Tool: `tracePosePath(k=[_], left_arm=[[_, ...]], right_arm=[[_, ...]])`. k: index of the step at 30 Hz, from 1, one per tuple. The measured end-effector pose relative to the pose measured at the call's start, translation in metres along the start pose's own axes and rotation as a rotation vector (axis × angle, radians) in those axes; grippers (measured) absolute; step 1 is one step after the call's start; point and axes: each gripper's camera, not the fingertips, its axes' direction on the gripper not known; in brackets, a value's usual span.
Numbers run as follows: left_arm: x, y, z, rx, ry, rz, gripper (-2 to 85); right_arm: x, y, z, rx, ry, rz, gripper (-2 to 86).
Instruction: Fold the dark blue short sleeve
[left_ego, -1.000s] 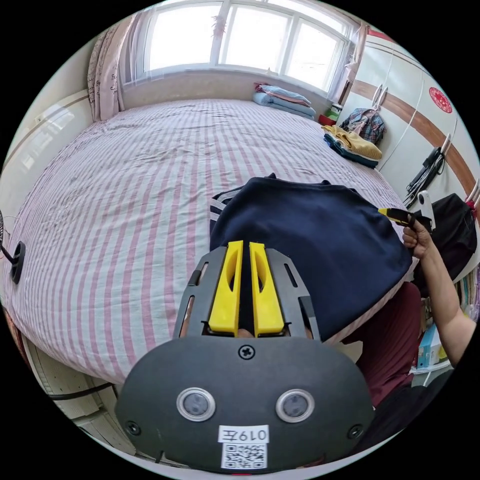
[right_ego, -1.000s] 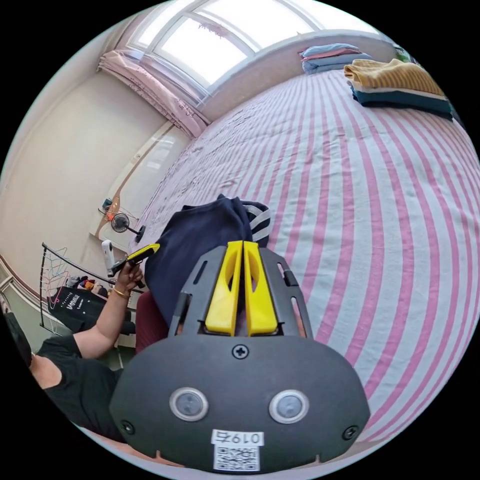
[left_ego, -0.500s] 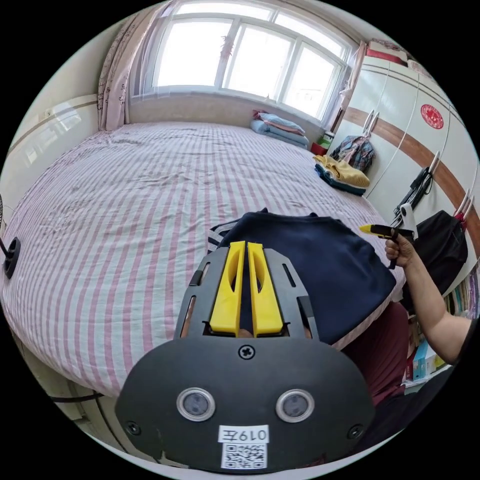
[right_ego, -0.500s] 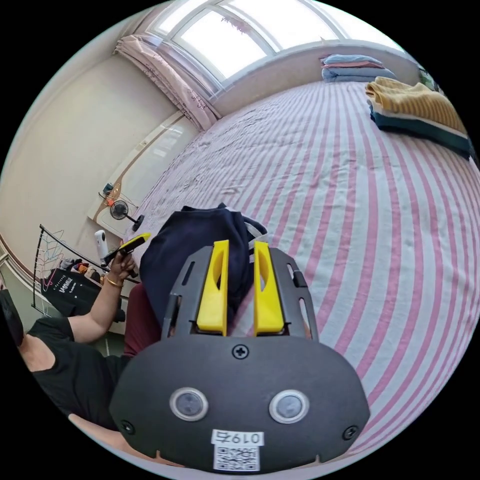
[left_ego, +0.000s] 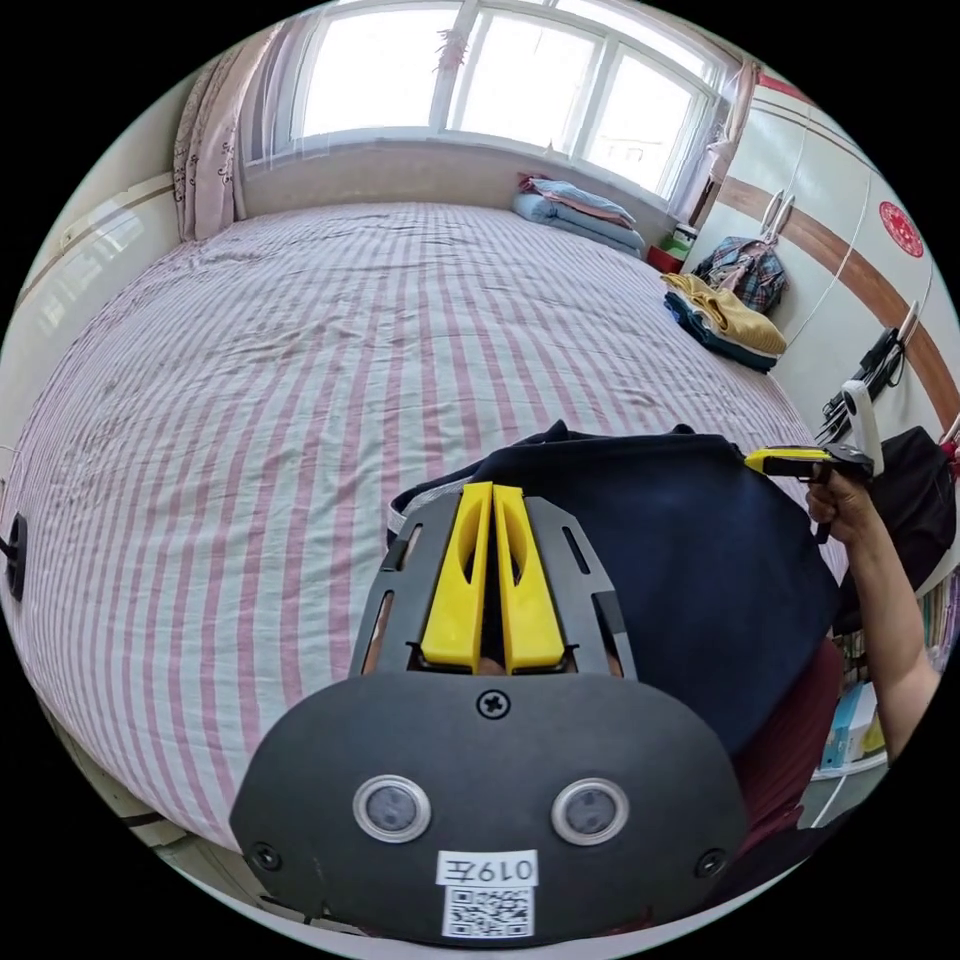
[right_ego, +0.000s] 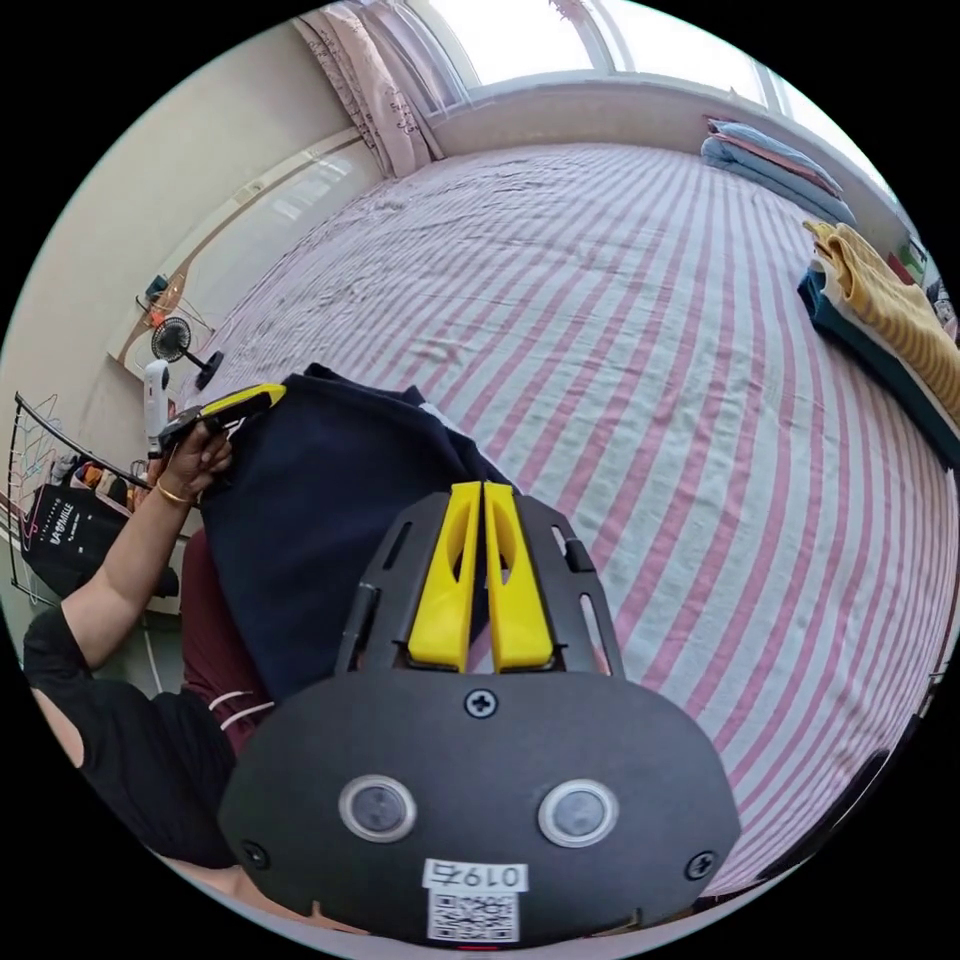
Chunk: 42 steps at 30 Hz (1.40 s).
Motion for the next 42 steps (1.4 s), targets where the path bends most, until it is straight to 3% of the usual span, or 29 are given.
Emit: tracePosePath(k=[3,9,12,17,26,35,42], left_arm=[[0.011,-0.011,0.0,0.018,-0.004,0.006,0.8],[0.046,-0.015,-0.04,0.226,0.02,-0.021,0.9],[0.093,-0.018,-0.042,0.27,0.164,0.046,0.9],[0.223,-0.051,0.021,0.138,0.379,0.256,0.8],[0.329,-0.134,0.117,-0.178,0.532,0.243,0.8],[0.384,-0.169,0.164,-0.402,0.392,0.188,0.9],[0.398,-0.174,0.174,-0.384,0.357,0.129,0.8]], right_arm=[[0.002,0.026,-0.017,0.097,-0.051,0.007,3.4],[-0.009,0.139,-0.074,0.262,-0.126,0.034,7.6],[-0.02,0.201,-0.075,0.245,-0.13,0.098,8.3],[-0.033,0.267,-0.07,0.313,-0.14,0.276,9.4],[-0.048,0.31,-0.052,0.376,-0.229,0.389,10.7],[-0.066,0.326,-0.054,0.409,-0.242,0.352,1.8],[-0.091,0.335,-0.062,0.396,-0.219,0.348,0.0]])
